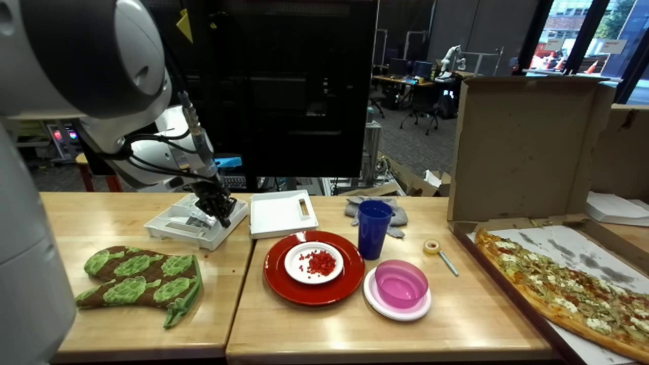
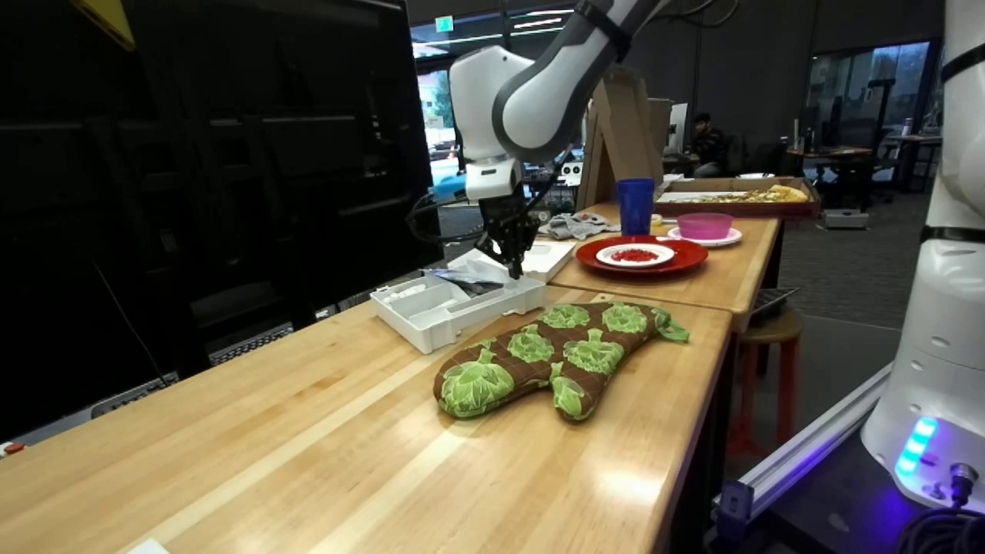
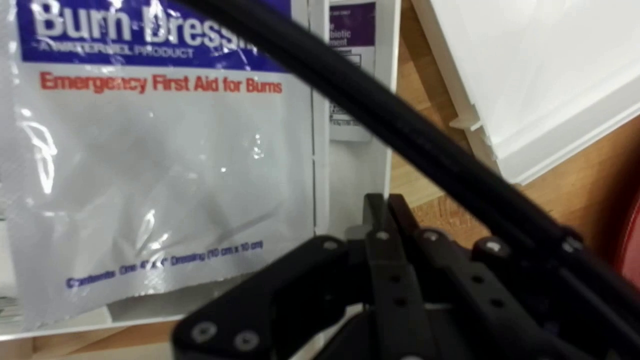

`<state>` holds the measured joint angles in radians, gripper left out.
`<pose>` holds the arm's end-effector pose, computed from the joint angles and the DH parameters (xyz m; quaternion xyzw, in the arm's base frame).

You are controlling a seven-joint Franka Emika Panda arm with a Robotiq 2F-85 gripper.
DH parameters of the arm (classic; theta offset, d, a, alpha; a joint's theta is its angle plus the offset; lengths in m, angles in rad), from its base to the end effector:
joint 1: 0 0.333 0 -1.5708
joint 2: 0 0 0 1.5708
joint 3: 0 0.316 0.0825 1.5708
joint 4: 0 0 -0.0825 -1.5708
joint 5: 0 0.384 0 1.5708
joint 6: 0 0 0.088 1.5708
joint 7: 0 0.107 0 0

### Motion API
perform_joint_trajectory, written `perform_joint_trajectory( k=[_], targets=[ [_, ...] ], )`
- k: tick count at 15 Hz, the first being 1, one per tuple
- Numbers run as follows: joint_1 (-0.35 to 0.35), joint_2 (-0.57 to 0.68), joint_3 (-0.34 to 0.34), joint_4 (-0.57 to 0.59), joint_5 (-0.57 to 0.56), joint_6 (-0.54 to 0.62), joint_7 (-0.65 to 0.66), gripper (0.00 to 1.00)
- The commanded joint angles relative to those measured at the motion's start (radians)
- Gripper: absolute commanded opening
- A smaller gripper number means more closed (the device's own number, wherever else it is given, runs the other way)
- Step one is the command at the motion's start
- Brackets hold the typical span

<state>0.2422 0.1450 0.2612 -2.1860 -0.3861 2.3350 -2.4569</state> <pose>0.4868 0.2597 0.3256 -0.0411 0.9918 -0.0963 0.0731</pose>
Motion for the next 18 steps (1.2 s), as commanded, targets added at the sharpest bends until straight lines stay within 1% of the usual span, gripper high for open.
perform_joint_trajectory(
  k=[1,9,15,16,17,18],
  targets=[
    [0.002,0.014,-0.006,0.047,-0.050,-0.020,-0.026,0.01],
    [0.002,0.051,-0.010,0.108,-0.058,-0.028,-0.079,0.01],
    [0.000,0.095,-0.011,0.154,-0.043,-0.034,-0.110,0.01],
    [0.001,0.099,-0.011,0.160,-0.045,-0.037,-0.111,0.11],
    [0.002,0.106,-0.012,0.168,-0.048,-0.038,-0.110,0.29],
    [0.002,0.111,-0.013,0.175,-0.048,-0.040,-0.108,0.32]
  ],
)
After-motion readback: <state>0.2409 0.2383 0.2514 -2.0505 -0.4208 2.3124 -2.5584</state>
